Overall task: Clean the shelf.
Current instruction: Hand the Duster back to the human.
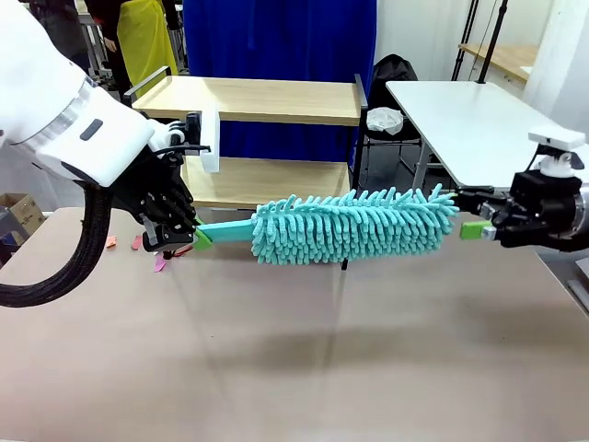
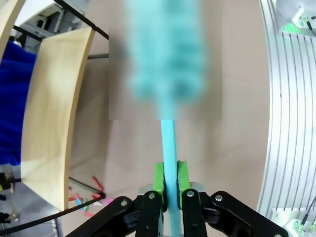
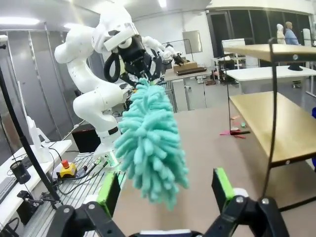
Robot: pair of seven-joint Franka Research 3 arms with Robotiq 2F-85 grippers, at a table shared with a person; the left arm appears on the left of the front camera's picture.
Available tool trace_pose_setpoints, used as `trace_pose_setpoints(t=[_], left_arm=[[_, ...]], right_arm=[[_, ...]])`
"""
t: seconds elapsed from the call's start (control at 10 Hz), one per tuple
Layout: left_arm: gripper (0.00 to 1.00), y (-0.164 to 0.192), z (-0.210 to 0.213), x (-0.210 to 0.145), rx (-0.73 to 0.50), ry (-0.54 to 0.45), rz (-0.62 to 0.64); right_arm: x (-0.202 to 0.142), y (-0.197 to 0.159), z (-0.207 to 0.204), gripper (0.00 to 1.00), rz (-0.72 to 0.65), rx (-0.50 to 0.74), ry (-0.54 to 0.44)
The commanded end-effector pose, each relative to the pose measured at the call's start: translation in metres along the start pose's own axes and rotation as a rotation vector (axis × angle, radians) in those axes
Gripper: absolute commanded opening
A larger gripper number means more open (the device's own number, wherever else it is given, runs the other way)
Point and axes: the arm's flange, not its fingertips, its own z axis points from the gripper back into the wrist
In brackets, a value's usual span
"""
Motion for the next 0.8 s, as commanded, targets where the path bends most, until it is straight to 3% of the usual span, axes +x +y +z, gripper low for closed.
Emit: trace_pose_setpoints(t=[0.0, 0.7], left_arm=[[0.13, 0.0, 0.001, 0.002, -0.002, -0.02, 0.021], [0.13, 0.0, 0.001, 0.002, -0.002, -0.02, 0.021]], right_arm=[[0.0, 0.0, -0.02, 1.0, 0.045, -0.008, -0.006], [-0.006, -0.013, -0.075, 1.0, 0.056, 0.039, -0.037]])
